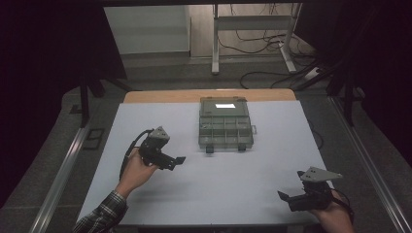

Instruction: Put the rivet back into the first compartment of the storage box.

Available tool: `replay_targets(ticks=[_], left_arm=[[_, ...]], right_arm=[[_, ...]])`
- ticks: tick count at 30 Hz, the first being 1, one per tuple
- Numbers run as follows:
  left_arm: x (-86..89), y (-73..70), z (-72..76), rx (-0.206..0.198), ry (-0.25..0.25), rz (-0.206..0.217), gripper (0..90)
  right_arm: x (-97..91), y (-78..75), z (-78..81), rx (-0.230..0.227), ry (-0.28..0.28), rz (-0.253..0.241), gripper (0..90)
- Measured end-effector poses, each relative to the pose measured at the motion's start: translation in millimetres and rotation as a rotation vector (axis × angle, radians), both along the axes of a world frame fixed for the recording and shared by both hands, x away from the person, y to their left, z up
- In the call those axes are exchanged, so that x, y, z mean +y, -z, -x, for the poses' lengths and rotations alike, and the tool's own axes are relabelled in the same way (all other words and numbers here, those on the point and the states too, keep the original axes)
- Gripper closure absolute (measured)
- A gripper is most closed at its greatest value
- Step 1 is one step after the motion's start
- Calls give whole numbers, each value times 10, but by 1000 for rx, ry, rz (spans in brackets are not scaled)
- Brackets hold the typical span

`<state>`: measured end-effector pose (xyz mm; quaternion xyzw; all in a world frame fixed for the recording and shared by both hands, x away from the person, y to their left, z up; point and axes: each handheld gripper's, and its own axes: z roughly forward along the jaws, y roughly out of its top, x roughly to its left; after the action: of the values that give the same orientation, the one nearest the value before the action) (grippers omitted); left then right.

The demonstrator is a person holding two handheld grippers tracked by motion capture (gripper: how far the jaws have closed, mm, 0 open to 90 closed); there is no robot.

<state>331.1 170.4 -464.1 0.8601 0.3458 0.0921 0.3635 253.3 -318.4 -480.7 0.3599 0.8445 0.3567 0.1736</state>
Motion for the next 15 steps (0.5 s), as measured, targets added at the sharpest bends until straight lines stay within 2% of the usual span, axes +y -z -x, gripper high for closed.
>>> replay_targets(ticks=[4, 7, 15], left_arm=[[83, -4, 113, -10, -20, 12, 0], [142, 10, 205, -14, -38, 37, 0], [250, 44, 429, -36, -56, 16, 0]], right_arm=[[2, -3, -2, -1, 1, -1, 1], [2, -8, -4, -3, 4, -6, 0], [3, -15, -7, -5, 5, -8, 0]])
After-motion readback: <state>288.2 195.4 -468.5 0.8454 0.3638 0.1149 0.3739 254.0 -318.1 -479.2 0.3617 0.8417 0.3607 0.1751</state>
